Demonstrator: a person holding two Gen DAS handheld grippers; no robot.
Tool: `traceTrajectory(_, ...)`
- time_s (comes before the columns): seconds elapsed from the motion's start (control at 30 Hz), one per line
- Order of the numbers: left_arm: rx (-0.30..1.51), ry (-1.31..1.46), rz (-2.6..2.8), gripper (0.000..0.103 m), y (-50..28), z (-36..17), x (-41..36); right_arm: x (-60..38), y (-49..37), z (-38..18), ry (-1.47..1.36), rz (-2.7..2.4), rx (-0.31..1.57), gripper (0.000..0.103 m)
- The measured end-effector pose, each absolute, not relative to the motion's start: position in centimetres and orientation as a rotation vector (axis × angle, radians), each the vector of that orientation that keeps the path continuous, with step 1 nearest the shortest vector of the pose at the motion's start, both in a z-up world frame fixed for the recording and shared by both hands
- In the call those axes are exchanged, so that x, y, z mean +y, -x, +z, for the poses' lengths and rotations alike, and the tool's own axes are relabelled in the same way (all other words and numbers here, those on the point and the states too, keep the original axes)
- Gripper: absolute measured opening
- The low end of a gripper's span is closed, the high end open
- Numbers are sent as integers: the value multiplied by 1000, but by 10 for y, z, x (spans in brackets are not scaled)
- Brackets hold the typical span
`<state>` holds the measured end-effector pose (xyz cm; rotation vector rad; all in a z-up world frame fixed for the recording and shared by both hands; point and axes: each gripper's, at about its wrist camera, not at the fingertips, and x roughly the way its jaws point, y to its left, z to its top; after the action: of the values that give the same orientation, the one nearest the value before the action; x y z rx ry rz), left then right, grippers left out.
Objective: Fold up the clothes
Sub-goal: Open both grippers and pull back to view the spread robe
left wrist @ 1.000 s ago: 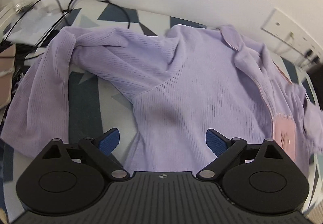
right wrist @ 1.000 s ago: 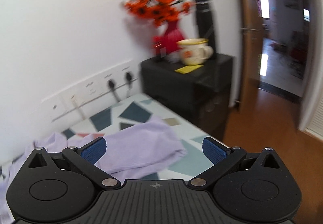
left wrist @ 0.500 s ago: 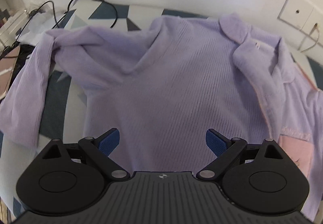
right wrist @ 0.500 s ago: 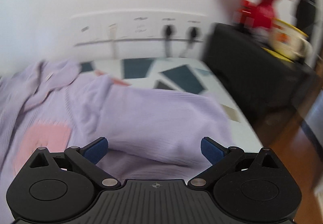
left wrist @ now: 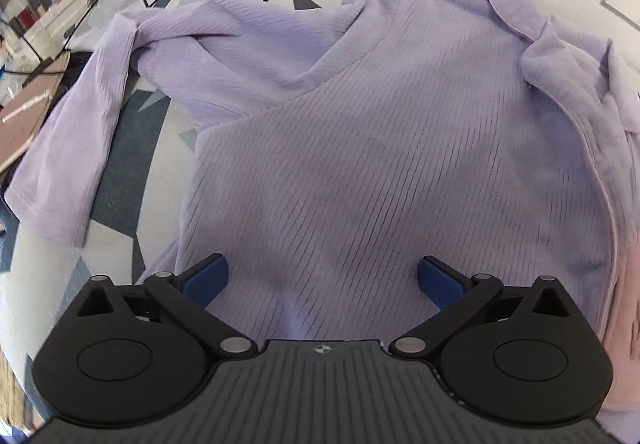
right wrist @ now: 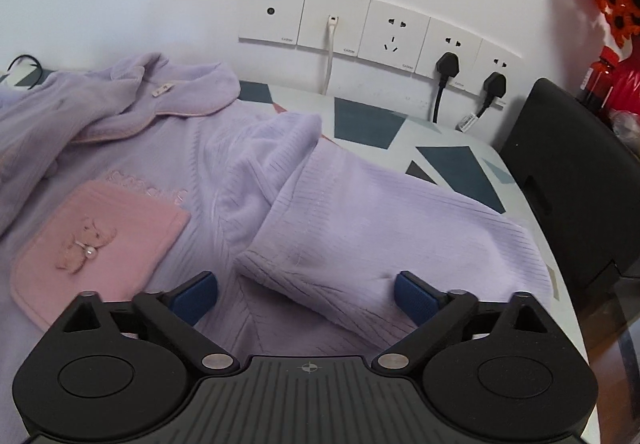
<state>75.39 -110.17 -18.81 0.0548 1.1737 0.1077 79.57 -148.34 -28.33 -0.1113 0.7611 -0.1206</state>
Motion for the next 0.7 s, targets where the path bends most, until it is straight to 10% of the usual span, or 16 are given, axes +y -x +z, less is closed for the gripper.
traceTrajectory(0.5,1185,-26,48,103,-757,-192,-1092,-1496,-797,-284,34,-95,756,75)
traceTrajectory(0.7,1180,-63,13,103,-757,-192,-1092,-1507,-790,-277,-66,-58,750,39)
